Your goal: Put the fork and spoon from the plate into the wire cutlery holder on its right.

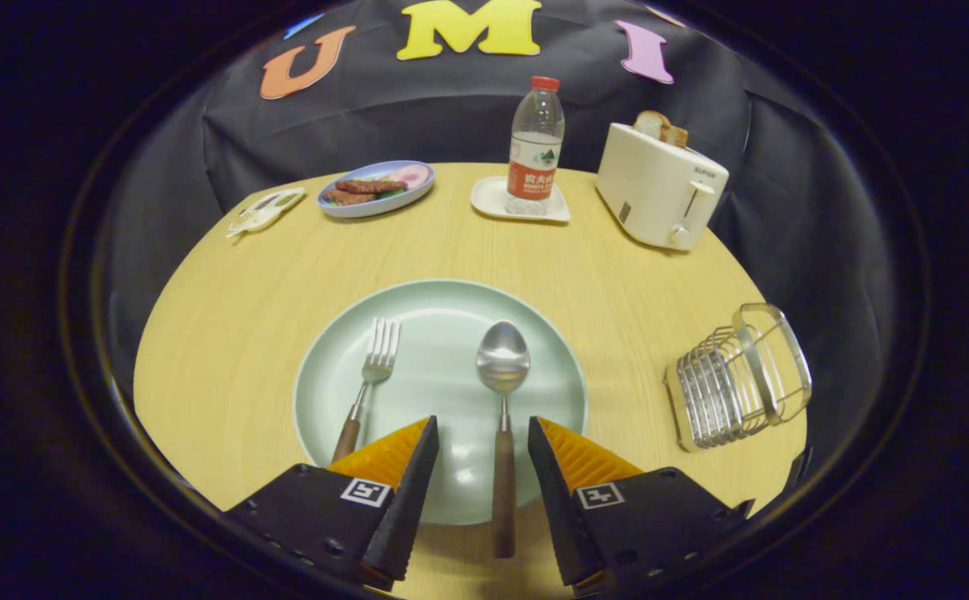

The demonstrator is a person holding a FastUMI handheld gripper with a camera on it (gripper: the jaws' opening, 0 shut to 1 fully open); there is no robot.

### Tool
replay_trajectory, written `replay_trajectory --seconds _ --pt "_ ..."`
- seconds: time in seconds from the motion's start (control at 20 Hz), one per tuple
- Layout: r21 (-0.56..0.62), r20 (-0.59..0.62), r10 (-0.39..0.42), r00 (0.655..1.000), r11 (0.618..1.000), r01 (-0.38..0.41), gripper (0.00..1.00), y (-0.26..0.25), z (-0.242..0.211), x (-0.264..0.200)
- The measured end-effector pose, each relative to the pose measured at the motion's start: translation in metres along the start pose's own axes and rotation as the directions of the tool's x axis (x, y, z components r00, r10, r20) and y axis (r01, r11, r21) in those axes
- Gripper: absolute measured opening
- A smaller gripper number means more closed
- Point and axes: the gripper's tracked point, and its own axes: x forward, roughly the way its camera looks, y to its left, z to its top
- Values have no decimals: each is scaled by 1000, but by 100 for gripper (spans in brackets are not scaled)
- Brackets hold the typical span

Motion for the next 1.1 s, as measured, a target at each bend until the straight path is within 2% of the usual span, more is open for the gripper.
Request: replay_trajectory --seconds 0.05,0.15,0.2,0.3,0.45,0.5,0.75,1.0,1.1 --pt "7 -9 -17 1000 1000 18 66 -5 -2 3" --pt "27 -20 -25 1000 999 25 52 -5 -6 5" --pt "24 -20 -40 999 999 40 34 -8 -6 5" --pt "34 -17 -45 999 998 45 11 -9 -5 5" --pt "38 -35 -41 999 998 42 7 -8 -10 1" --pt "38 -33 -38 999 999 39 3 -8 -9 0" --pt "33 -25 -4 1000 999 5 2 -7 -5 -21" --pt "-5 27 38 999 999 -38 2 -16 9 -64" --pt "-7 43 33 999 999 -33 2 -28 13 -78"
